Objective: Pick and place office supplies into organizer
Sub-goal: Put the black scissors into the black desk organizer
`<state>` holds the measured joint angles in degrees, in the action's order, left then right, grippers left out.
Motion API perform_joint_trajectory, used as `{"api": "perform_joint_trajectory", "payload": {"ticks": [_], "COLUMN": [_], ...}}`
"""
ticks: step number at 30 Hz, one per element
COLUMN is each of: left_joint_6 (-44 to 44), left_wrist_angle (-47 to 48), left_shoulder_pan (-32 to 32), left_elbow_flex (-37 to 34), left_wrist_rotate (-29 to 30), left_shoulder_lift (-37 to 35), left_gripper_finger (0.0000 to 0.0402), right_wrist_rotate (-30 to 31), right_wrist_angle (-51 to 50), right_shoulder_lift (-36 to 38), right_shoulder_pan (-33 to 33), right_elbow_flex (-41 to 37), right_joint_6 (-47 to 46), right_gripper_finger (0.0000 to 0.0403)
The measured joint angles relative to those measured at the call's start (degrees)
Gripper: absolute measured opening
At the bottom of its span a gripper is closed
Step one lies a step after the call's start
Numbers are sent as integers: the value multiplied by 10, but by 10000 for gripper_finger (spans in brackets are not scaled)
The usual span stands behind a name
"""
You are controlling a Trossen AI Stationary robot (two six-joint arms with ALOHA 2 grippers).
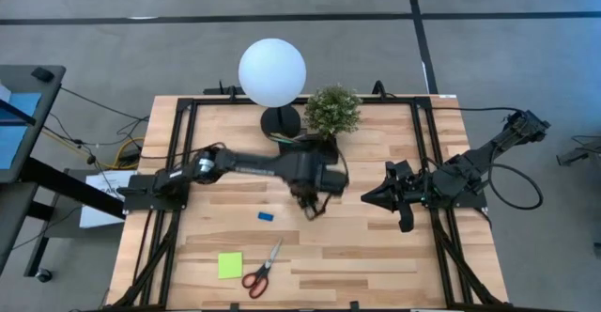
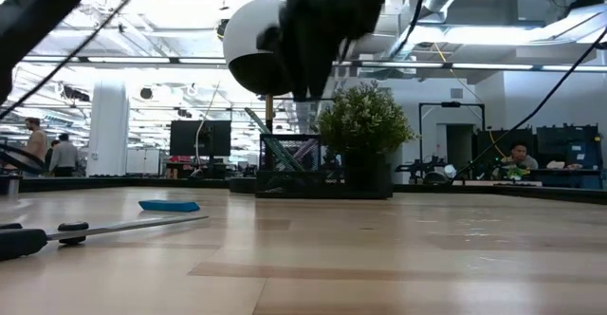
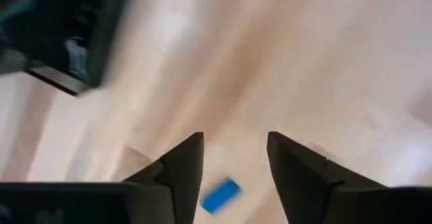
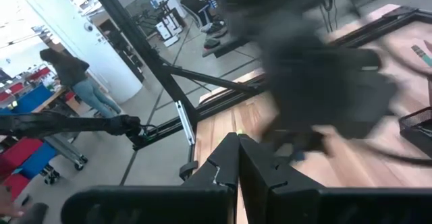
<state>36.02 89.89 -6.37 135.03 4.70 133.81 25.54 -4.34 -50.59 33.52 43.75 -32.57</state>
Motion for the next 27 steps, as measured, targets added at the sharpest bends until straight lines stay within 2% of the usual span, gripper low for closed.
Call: {"api": "perform_joint_trajectory", "payload": {"ticks": [6,11,14,19,23,25,27], "left_joint_6": [-2,-48,-3,98,121,141,166], "left_wrist_angle": [1,1,1,2,1,1,1], "left_shoulder_pan": [-96,-160,-174,-177,-178,-182,-191], "left_elbow_flex": [-13,-13,-13,-13,-11,-11,-12], "left_wrist_rotate": [-10,-23,-20,-109,-171,-182,-162], "left_shoulder_lift": [-11,-8,-6,-10,-32,-48,-74], "left_gripper_finger": [143,143,143,135,123,118,114], "right_wrist_rotate": [0,0,0,0,0,-1,-1], "right_wrist_angle": [1,1,3,11,28,36,40], "right_shoulder_lift": [0,0,0,0,0,0,2], "right_shoulder_pan": [0,0,0,0,0,0,2], "right_elbow_flex": [0,0,0,0,0,0,0], "right_joint_6": [-4,-4,-4,-15,-14,-4,5], "right_gripper_finger": [1,1,1,1,1,1,1]}}
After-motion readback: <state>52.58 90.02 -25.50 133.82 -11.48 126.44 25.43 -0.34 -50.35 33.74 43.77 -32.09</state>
